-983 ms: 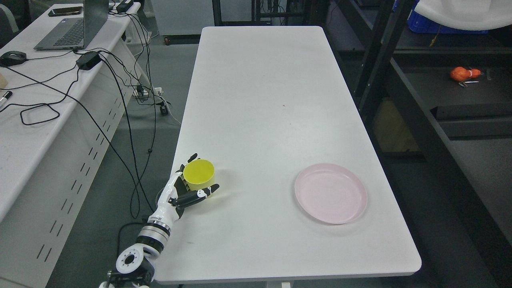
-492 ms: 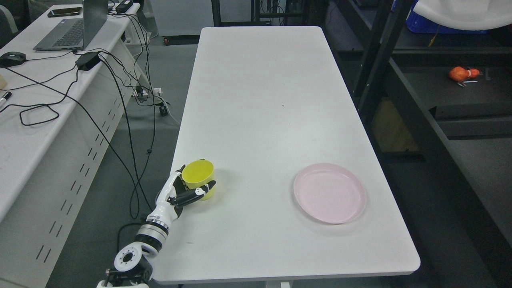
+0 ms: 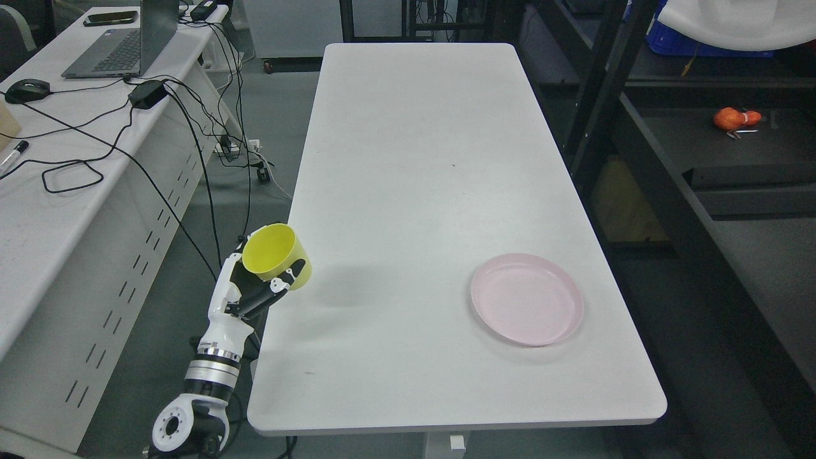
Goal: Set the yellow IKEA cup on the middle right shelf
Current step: 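Lift the yellow cup off the table with the left hand, then turn toward the shelving unit holding the cup in the left hand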
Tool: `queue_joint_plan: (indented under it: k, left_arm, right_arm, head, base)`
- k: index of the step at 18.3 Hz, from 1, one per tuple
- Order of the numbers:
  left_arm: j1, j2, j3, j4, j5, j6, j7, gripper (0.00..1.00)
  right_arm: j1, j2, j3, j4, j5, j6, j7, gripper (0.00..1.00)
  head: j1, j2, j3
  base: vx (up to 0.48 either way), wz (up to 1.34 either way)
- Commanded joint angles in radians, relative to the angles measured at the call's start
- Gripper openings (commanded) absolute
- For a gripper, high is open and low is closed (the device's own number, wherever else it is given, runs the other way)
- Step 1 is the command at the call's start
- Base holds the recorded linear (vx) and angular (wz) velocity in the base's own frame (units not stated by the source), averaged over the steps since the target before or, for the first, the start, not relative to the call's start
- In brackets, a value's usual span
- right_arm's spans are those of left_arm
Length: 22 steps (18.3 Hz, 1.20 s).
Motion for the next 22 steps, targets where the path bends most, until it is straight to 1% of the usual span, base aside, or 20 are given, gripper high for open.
queue_joint_plan:
  k: [1,6,11,22]
  left_arm:
    - [0.028,0.017,0.032,-0.214,0.044,-0.021,-0.018,0.00]
    - [0.035,0.017,0.032,-0.220,0.044,-0.028,-0.016,0.00]
    - [0.038,0.017,0.029,-0.219,0.044,-0.028,-0.016,0.00]
    - [0.043,0.017,0.024,-0.217,0.044,-0.027,-0.016,0.00]
  right_arm:
    - [0.014,-0.017,0.017,0.000,-0.025,0.000,-0.001,0.99]
    - [0.014,-0.017,0.017,0.000,-0.025,0.000,-0.001,0.99]
    - [0.014,-0.017,0.017,0.000,-0.025,0.000,-0.001,0.99]
    - [0.014,-0.017,0.017,0.000,-0.025,0.000,-0.001,0.99]
  head:
    - [0.0000,0.000,0.000]
    - [0.0000,0.000,0.000]
    - [0.0000,0.000,0.000]
    - [0.0000,0.000,0.000]
  base:
    - [-0.135,0.00]
    - [-0.173,-0.06]
    - [-0.261,-0.28]
    - [-0.287,-0.58]
